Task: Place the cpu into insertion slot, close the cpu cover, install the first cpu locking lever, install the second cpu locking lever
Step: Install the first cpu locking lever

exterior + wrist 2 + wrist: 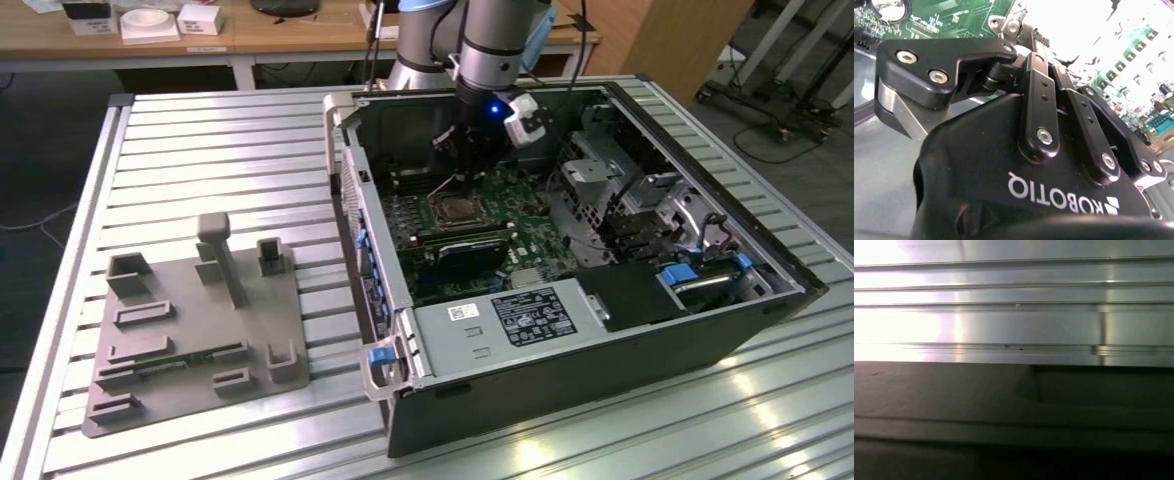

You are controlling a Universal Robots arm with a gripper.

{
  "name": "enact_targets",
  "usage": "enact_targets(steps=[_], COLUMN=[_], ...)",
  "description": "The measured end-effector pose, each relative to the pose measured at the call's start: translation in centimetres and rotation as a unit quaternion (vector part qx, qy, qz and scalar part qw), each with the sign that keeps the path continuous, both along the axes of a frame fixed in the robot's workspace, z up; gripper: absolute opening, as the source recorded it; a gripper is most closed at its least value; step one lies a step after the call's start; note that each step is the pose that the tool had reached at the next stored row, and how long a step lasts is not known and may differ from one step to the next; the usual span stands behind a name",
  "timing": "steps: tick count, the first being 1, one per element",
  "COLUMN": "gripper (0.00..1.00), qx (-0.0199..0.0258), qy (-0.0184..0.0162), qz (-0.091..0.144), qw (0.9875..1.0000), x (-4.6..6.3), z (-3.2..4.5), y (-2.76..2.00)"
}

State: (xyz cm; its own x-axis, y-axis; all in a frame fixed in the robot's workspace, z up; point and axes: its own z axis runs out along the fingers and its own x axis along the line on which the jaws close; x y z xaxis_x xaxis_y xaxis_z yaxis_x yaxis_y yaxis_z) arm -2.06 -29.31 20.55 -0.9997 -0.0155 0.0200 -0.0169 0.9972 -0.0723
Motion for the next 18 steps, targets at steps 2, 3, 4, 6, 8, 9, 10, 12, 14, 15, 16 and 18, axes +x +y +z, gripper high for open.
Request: enact_targets(steps=[2,3,4,6,8,9,10,12,14,15,16,18], gripper=[0.11,0.11,0.11,0.11,0.11,0.11,0.11,0.11,0.11,0.11,0.11,0.11], qx=[0.0000,0.0001,0.0000,-0.0001,0.0001,0.0003,0.0011,0.0033,0.0057,0.0067,0.0077,0.0092], qy=[0.0000,0.0000,0.0000,0.0001,0.0000,0.0000,0.0000,0.0001,0.0000,0.0001,0.0000,-0.0001], qz=[0.000,0.000,0.000,0.000,0.000,0.000,0.000,0.000,0.000,0.000,0.000,0.000], qw=[1.0000,1.0000,1.0000,1.0000,1.0000,1.0000,1.0000,1.0000,1.0000,1.0000,1.0000,1.0000], x=[0.0,0.0,0.0,0.0,0.0,0.0,0.0,0.0,-0.2,-0.2,-0.3,-0.5], z=[0.14,0.17,0.19,0.20,0.19,0.20,0.23,0.41,0.74,0.94,1.14,1.56], y=[-0.02,-0.07,-0.17,-0.49,-0.85,-1.00,-1.11,-1.19,-1.20,-1.20,-1.20,-1.20])
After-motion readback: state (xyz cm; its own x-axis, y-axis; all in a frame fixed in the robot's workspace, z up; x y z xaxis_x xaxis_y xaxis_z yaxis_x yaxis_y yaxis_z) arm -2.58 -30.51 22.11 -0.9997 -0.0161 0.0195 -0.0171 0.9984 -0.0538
